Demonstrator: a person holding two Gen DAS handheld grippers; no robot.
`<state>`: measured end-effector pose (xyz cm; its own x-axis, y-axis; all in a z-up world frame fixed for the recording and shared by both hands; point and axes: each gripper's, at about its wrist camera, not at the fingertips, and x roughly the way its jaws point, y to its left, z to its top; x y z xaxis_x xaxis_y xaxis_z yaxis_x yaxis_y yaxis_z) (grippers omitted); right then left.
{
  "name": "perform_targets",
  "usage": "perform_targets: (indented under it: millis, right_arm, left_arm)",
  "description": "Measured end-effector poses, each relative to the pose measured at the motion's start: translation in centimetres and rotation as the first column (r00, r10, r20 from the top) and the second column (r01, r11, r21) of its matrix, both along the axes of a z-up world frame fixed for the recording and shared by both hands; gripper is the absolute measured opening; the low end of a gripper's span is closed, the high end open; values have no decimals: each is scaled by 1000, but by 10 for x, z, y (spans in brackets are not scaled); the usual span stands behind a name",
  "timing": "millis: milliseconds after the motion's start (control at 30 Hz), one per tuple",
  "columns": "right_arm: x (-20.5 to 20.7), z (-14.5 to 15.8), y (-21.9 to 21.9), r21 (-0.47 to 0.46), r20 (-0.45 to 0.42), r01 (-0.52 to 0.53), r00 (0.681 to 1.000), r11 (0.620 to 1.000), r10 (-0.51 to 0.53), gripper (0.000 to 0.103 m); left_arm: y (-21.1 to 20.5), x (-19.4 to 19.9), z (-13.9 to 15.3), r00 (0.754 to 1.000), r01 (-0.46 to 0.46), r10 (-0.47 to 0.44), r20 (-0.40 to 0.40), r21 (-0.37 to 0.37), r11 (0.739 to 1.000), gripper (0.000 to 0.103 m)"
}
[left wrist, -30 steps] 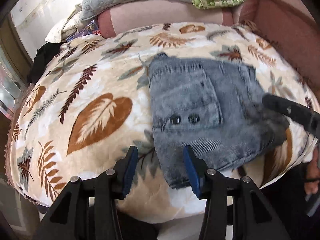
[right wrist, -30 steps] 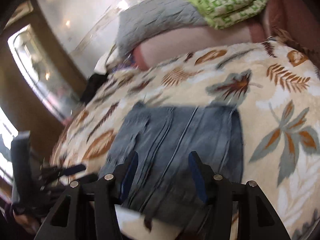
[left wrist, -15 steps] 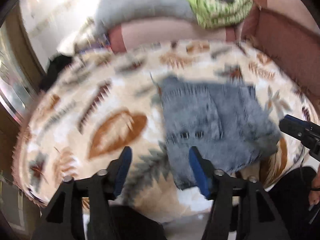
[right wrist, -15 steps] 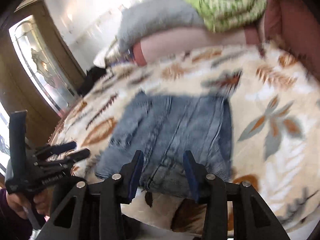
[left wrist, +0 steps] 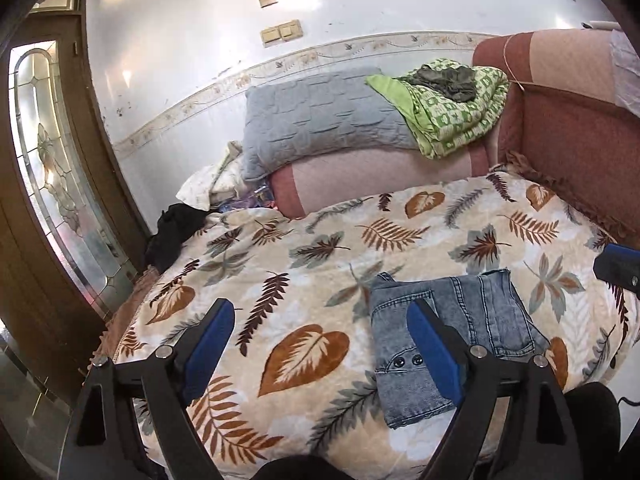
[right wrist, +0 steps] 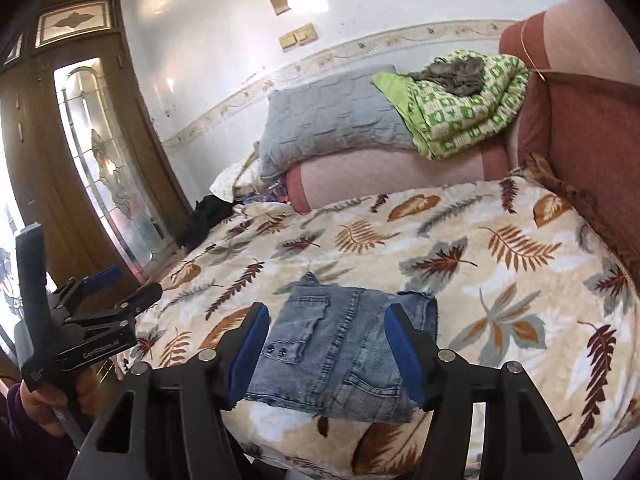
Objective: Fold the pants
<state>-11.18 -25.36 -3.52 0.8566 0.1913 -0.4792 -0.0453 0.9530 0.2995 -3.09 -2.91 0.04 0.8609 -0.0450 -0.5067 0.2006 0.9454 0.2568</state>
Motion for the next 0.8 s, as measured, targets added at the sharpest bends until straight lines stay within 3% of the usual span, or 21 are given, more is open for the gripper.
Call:
perform_targets:
  millis: [800]
  right_arm:
    - [1,-1,20,-39,-17,-33,999,999,32,64]
  left_arm:
    - [16,7,-6,996,-70,69,-55,-26,997,88]
